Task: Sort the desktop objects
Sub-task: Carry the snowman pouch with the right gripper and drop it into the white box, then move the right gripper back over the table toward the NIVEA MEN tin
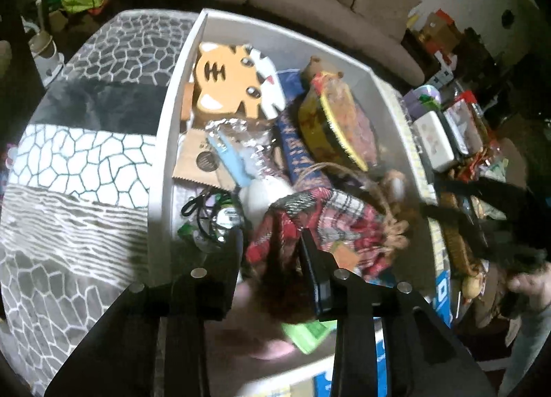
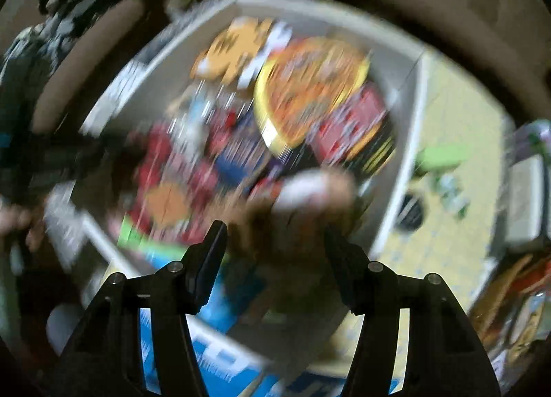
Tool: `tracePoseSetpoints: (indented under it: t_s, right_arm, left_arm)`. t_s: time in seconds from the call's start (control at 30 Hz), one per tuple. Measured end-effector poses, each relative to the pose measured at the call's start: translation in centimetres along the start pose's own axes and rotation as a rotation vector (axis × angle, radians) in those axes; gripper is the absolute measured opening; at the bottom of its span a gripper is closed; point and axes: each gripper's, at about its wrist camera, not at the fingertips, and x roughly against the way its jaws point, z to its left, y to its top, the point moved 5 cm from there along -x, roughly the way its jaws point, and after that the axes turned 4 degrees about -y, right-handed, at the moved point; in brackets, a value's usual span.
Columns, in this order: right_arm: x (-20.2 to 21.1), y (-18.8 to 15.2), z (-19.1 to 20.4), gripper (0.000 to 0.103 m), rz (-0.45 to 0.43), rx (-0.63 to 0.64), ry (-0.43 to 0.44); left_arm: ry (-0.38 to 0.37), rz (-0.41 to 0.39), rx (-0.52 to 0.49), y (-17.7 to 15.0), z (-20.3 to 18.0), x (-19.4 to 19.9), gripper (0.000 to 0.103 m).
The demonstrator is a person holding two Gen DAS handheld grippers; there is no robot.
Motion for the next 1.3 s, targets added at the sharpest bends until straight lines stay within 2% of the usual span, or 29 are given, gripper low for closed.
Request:
tracePoseSetpoints:
  t_s: [0.07, 0.1, 0.17, 0.23, 0.27, 0.3, 0.33, 0.37, 0.4, 0.43, 0.57, 0.63, 0.67, 0.77, 0.97, 1.13, 1.3]
  right_arm:
    - [0.2, 1.2, -0.6, 0.055, -0.048, -0.038, -0.015]
    - [0.0, 1.6, -0.7, 0.055, -0.059, -0.054, -0.005]
    - [-1.8, 1.7, -0.5, 0.055, -0.024, -0.057, -0.005]
    - [-4.5, 1.2, -0.3, 0.054, 0.046, -0.036, -0.067]
    - [-4.9, 1.0, -0.2, 0.054, 0.048, -0.028, -0.087]
    - [-4.7, 1.0, -0.2, 0.056, 0.02, -0.029, -0.09]
    - [-4.0, 1.1, -0.3, 0.056, -0.006, -0.041, -0.082]
    - [-3.3, 1.1, -0.5, 0.063, -0.032, -0.057, -0.07]
    - [-2.4, 1.1, -0.7, 0.075, -0.061, -0.074, -0.056]
    - [-1.3, 0.9, -0.9, 0.079, -0.091, -0.088, -0.036]
    - [0.9, 0.0, -0.9, 0.082, -0.133, -0.095, -0.002]
    - [1.5, -0.9, -0.5, 0.083, -0.14, -0.095, 0.015]
    - [1.9, -1.7, -0.6, 0.087, -0.145, -0.097, 0.021]
    - [2.5, -3.7, -0.6, 0.099, -0.154, -0.109, 0.021]
    - [3.7, -7.8, -1.9, 0.1, -0.15, -0.141, 0.026]
    - [5.2, -10.6, -3.7, 0.1, -0.17, -0.179, 0.034]
    - [6.4, -12.7, -5.7, 0.102, -0.188, -0.213, 0.04]
  left_arm:
    - [0.009, -0.029, -0.009, 0.0, -0.6, 1.0, 0.034]
    - [0.005, -0.036, -0.017, -0.1, -1.1, 1.4, 0.038]
    - [0.008, -0.027, -0.032, -0.2, -1.7, 1.5, 0.04]
    - [0.031, -0.02, -0.041, -0.4, -2.1, 1.4, 0.046]
    - [0.045, -0.026, -0.036, -0.5, -2.1, 1.5, 0.059]
    - [0.056, -0.04, -0.029, -0.5, -2.0, 1.7, 0.076]
    - [0.056, -0.054, -0.025, -0.6, -2.0, 2.0, 0.083]
    - [0.053, -0.058, -0.022, -0.6, -2.0, 2.1, 0.088]
    - [0.05, -0.052, -0.017, -0.7, -2.0, 2.1, 0.088]
    - [0.052, -0.045, -0.013, -0.8, -2.0, 2.1, 0.088]
    - [0.057, -0.038, -0.027, -1.6, -2.9, 2.3, 0.088]
    - [0.058, -0.038, -0.043, -2.3, -3.6, 2.4, 0.093]
    - [0.059, -0.042, -0.052, -2.7, -3.9, 2.5, 0.099]
    - [0.066, -0.053, -0.085, -4.0, -5.1, 2.7, 0.103]
    - [0.083, -0.073, -0.116, -5.9, -7.3, 3.2, 0.103]
    - [0.139, -0.086, -0.19, -7.5, -10.1, 3.4, 0.103]
    - [0.164, -0.086, -0.231, -7.9, -12.7, 3.3, 0.103]
